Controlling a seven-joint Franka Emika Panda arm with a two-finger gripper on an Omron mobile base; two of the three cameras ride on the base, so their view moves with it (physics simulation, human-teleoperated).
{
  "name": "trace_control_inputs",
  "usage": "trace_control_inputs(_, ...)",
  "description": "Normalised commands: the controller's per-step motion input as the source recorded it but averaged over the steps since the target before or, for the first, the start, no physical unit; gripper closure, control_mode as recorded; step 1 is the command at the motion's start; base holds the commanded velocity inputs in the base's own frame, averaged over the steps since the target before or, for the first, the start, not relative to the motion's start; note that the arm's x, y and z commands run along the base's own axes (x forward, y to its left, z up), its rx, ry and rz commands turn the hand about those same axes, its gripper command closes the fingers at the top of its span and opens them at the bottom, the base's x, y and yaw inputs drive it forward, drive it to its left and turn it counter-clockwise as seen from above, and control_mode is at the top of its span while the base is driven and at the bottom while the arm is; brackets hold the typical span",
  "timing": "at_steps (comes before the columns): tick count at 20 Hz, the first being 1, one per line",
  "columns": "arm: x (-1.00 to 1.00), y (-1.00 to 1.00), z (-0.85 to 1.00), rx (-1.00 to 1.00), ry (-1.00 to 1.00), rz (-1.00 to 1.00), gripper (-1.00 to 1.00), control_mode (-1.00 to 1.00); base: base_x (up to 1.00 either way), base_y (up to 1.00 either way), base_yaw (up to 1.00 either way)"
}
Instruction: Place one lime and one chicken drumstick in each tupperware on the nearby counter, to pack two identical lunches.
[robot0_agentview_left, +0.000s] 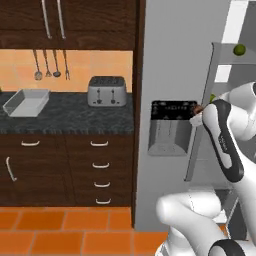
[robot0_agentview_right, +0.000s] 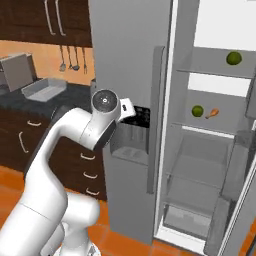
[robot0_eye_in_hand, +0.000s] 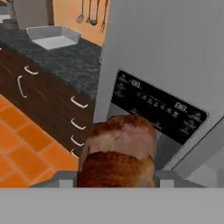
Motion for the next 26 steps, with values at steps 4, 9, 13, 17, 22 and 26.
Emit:
trace_control_inputs(4, 0.00, 0.00, 0.00, 0.00, 0.00, 0.00, 1.00, 1.00, 0.03, 1.00, 0.60)
trace_control_inputs(9, 0.00, 0.00, 0.00, 0.00, 0.00, 0.00, 1.00, 1.00, 0.27, 1.00, 0.54)
trace_control_inputs(13, 0.00, 0.00, 0.00, 0.00, 0.00, 0.00, 1.00, 1.00, 0.54, 1.00, 0.50)
trace_control_inputs(17, 0.00, 0.00, 0.00, 0.00, 0.00, 0.00, 1.00, 1.00, 0.75, 1.00, 0.54)
trace_control_inputs(22, 0.00, 0.00, 0.00, 0.00, 0.00, 0.00, 1.00, 1.00, 0.87, 0.86, 0.57)
trace_control_inputs(26, 0.00, 0.00, 0.00, 0.00, 0.00, 0.00, 1.00, 1.00, 1.00, 0.63, 0.30)
